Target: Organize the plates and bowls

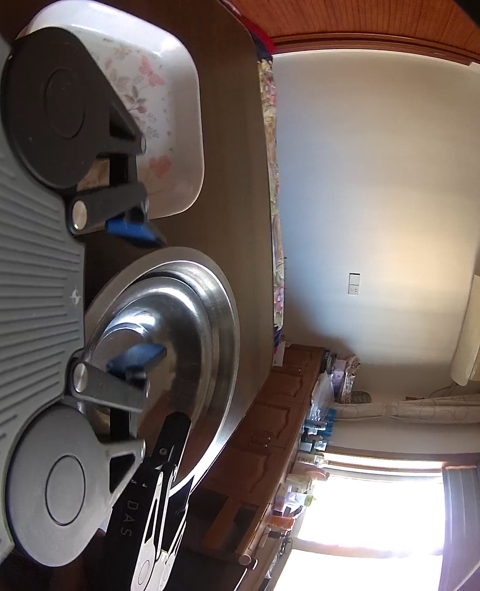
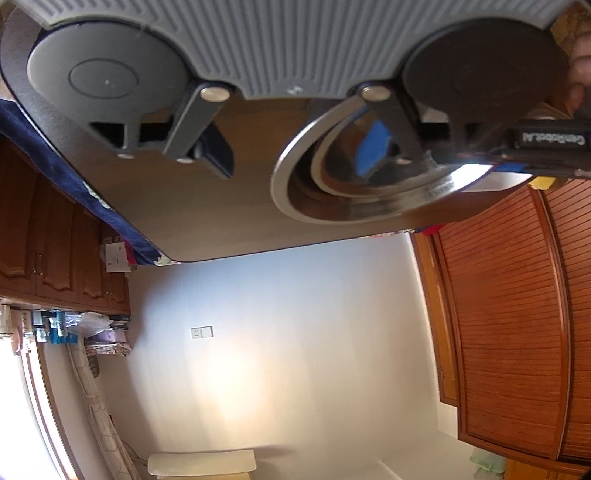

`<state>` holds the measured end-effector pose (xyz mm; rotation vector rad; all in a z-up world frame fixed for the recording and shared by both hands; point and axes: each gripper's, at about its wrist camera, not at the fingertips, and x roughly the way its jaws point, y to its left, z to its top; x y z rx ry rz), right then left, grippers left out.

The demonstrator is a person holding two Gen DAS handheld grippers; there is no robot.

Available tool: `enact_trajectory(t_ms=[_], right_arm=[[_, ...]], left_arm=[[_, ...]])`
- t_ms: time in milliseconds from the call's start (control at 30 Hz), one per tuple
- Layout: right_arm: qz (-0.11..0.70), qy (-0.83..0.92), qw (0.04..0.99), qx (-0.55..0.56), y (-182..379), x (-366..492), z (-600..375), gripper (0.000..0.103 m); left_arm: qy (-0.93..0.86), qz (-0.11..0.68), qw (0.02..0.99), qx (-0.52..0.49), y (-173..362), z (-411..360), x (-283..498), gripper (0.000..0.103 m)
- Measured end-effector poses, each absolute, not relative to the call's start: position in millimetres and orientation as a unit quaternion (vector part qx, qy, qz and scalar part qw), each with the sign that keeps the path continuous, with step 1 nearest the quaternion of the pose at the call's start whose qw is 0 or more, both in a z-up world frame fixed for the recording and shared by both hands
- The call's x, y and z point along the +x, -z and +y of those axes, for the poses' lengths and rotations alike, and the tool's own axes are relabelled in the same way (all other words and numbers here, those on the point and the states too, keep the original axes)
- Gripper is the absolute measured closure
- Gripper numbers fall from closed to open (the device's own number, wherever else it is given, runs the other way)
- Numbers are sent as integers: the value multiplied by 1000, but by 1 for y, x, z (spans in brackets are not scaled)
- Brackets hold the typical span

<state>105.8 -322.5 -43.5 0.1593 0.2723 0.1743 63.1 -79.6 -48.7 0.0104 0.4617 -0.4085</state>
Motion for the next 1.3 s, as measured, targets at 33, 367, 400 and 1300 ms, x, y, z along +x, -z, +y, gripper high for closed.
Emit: enact_trajectory(t_ms=[33, 367, 400, 1300], right_arm=[[136, -91, 983, 81, 43, 106, -322, 41], [132, -109, 981, 87, 45, 102, -316, 61], [131, -110, 981, 88, 45, 102, -316, 61], [112, -134, 981, 87, 6, 105, -302, 68]], left_arm=[[199, 226, 953, 9, 49, -80, 62, 50], [197, 233, 952, 2, 52, -81, 63, 66], [196, 232, 953, 2, 52, -80, 63, 66], [186, 206, 961, -9, 1, -44, 60, 77]])
